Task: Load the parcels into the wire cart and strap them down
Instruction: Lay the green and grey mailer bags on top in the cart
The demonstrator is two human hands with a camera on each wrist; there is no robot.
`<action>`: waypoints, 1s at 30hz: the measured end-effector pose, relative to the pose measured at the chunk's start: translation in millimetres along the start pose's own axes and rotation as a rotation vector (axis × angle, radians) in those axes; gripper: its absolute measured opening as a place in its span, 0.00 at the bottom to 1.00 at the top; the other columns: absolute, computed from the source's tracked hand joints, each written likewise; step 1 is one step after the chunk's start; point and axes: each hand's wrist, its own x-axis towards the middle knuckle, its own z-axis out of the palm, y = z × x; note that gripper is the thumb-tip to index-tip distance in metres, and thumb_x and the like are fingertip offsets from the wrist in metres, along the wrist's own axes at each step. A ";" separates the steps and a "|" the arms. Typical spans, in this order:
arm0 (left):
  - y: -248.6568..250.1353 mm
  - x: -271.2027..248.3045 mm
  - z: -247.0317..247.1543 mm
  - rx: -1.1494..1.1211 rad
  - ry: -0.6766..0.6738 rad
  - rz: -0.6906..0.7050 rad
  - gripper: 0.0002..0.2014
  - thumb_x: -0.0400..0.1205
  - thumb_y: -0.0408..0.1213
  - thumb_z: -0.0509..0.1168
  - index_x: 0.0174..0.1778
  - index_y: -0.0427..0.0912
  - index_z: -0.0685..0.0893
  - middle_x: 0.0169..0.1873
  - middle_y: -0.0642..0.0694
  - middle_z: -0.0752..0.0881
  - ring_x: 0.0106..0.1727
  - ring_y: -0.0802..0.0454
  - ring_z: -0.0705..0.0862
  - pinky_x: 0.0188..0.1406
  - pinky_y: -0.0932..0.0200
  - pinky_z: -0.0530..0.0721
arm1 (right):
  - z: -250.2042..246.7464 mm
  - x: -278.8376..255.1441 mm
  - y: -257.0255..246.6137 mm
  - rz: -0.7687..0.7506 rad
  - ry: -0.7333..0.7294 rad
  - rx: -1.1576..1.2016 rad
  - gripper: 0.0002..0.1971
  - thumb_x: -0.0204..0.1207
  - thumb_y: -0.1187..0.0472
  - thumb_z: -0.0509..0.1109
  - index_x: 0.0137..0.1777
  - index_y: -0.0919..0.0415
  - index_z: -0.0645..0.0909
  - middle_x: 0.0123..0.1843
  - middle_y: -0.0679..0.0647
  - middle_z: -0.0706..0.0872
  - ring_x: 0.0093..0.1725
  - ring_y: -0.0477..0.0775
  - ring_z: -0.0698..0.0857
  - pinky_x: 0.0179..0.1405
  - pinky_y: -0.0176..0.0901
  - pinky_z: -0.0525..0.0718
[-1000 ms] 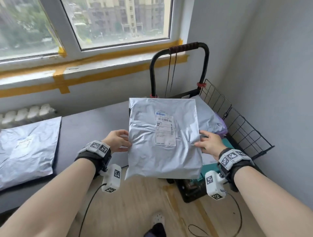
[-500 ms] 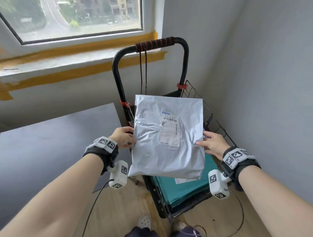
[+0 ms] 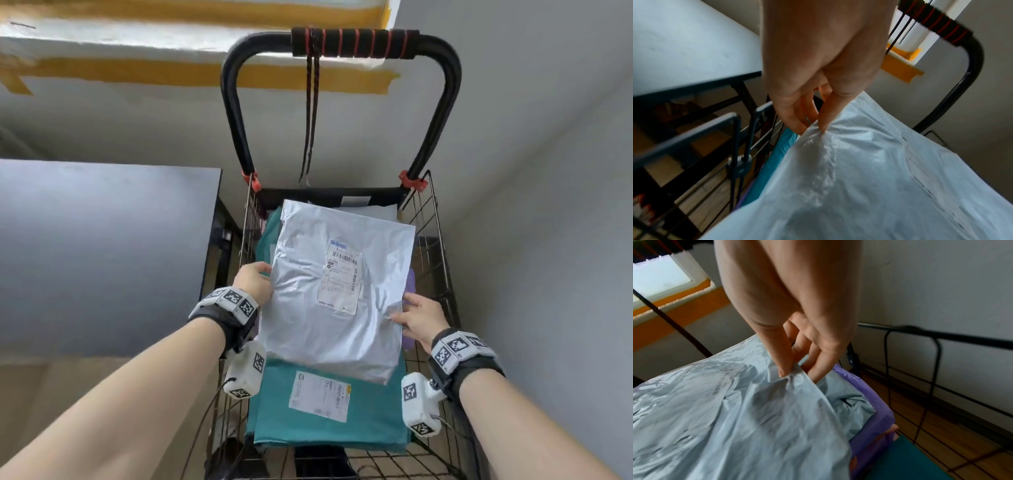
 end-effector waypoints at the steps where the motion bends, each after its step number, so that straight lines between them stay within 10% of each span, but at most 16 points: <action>1: -2.4 4.2 8.4 0.035 0.037 -0.026 0.01 0.77 0.35 0.67 0.42 0.44 0.83 0.40 0.42 0.87 0.41 0.44 0.83 0.43 0.56 0.81 | 2.1 11.9 0.7 -0.007 -0.008 -0.021 0.22 0.68 0.83 0.70 0.63 0.74 0.80 0.50 0.64 0.87 0.47 0.58 0.84 0.58 0.57 0.82; 12: -32.8 56.3 57.1 0.003 0.248 -0.230 0.17 0.81 0.31 0.59 0.67 0.40 0.77 0.62 0.39 0.82 0.64 0.38 0.79 0.60 0.51 0.76 | 29.1 108.2 1.4 0.050 -0.077 -0.041 0.25 0.72 0.85 0.63 0.70 0.74 0.73 0.58 0.69 0.84 0.50 0.57 0.82 0.43 0.37 0.81; 19: -27.5 85.1 74.8 -0.099 0.329 -0.162 0.25 0.79 0.25 0.56 0.73 0.42 0.68 0.65 0.39 0.77 0.64 0.40 0.78 0.60 0.51 0.74 | 42.7 141.4 0.2 0.032 -0.042 -0.017 0.22 0.73 0.85 0.62 0.66 0.73 0.76 0.42 0.54 0.83 0.43 0.51 0.83 0.42 0.38 0.81; 30: -23.4 63.2 69.8 -0.065 0.083 -0.177 0.28 0.79 0.25 0.57 0.78 0.40 0.66 0.72 0.35 0.74 0.70 0.37 0.76 0.70 0.48 0.74 | 42.3 128.9 -2.5 -0.008 0.044 -0.217 0.24 0.72 0.75 0.72 0.68 0.71 0.75 0.63 0.68 0.83 0.61 0.62 0.84 0.66 0.56 0.80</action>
